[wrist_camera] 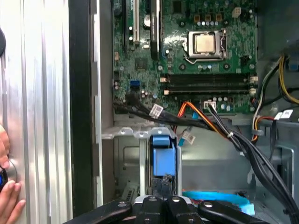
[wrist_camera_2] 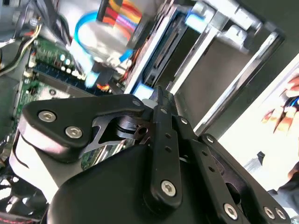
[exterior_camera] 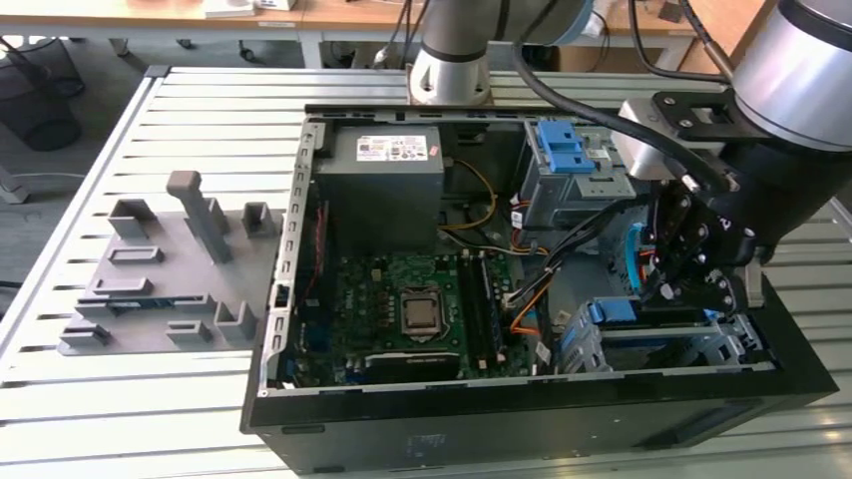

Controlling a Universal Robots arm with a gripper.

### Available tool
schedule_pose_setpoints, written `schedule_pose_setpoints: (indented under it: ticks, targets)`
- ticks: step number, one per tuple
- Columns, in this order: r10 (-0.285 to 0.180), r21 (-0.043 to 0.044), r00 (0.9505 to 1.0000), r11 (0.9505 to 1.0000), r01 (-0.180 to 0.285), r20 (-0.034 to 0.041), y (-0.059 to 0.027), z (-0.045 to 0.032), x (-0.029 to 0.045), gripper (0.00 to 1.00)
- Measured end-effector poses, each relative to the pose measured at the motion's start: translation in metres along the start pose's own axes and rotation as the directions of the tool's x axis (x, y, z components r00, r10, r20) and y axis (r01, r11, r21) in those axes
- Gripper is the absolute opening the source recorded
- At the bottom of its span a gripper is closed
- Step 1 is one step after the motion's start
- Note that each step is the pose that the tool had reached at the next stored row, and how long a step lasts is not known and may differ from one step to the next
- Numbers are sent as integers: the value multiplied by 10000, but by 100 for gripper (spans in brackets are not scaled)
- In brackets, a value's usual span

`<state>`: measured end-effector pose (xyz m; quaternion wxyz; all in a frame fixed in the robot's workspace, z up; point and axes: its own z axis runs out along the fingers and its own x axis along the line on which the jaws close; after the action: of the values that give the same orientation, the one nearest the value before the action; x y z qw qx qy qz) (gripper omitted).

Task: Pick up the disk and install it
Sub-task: 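Insert the first disk wire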

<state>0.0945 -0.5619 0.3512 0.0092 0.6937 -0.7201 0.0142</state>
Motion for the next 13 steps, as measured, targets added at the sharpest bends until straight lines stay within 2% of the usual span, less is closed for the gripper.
schedule_pose_setpoints:
  ticks: [4, 6, 9, 13]
  targets:
    - [0, 0, 10000, 10000, 0, -1, -124, 4, -7, 11]
    - [0, 11, 10000, 10000, 0, 1, -135, 5, -11, 11]
    - [12, 87, 10000, 10000, -12, -4, -135, -26, -23, 11]
    - [29, 253, 10000, 9997, -30, 6, -135, -92, -49, 11]
